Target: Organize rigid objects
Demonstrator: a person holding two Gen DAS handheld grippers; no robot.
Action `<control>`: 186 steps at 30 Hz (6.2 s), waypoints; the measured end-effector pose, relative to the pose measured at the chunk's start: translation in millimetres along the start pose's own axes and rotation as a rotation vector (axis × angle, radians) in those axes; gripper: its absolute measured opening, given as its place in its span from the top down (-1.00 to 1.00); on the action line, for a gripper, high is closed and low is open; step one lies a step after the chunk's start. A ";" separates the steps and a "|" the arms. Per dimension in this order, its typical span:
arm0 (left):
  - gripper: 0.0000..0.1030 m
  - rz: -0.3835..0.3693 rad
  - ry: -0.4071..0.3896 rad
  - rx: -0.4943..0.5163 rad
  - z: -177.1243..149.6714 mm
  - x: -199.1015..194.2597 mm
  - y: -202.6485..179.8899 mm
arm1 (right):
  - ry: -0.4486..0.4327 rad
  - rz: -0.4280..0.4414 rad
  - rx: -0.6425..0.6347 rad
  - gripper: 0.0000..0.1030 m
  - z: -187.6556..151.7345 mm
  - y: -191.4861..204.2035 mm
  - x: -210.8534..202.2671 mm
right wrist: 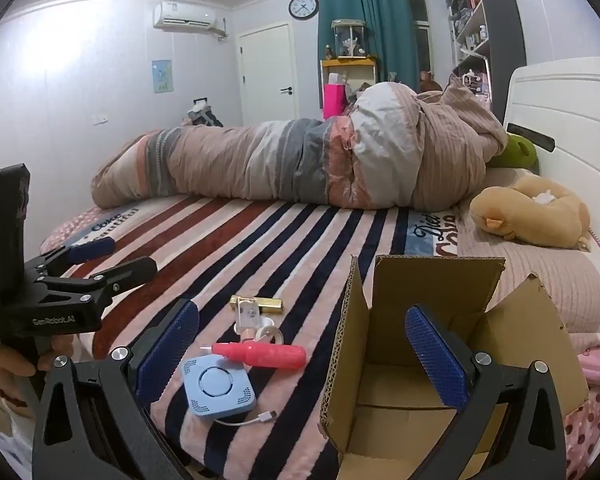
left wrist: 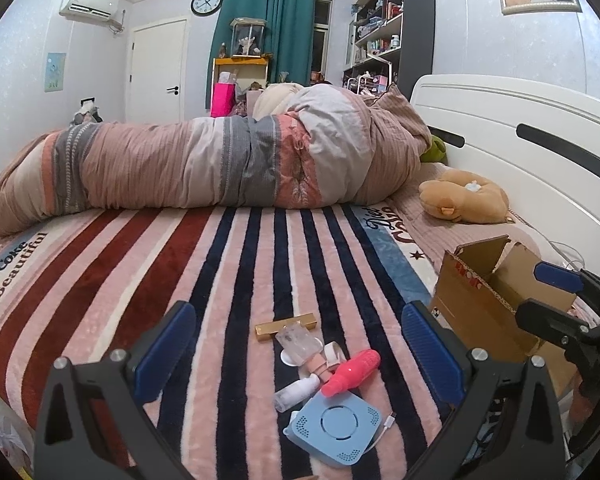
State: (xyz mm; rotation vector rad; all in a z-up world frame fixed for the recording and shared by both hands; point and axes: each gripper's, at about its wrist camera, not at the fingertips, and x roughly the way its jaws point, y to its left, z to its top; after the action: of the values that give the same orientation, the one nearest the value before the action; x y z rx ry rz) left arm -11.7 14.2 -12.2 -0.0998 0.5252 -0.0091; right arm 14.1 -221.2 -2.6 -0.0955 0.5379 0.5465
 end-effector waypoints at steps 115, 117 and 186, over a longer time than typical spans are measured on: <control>0.33 -0.714 0.450 0.428 29.2 102.3 -218.1 | 0.212 0.056 0.054 -0.65 -39.4 -90.2 -2.7; 0.09 -0.706 0.441 0.434 30.5 99.5 -216.2 | 0.201 0.066 0.058 -0.87 -37.7 -94.0 2.5; -0.62 -0.278 0.272 -0.061 -49.3 134.1 119.9 | 0.463 -0.224 0.341 0.36 -85.9 38.2 204.9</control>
State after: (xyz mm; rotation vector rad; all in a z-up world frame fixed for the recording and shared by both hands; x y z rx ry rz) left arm 77.6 124.4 -133.4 -0.2326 0.7799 -0.2815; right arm 102.3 -111.9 -179.0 0.0450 1.0507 0.2039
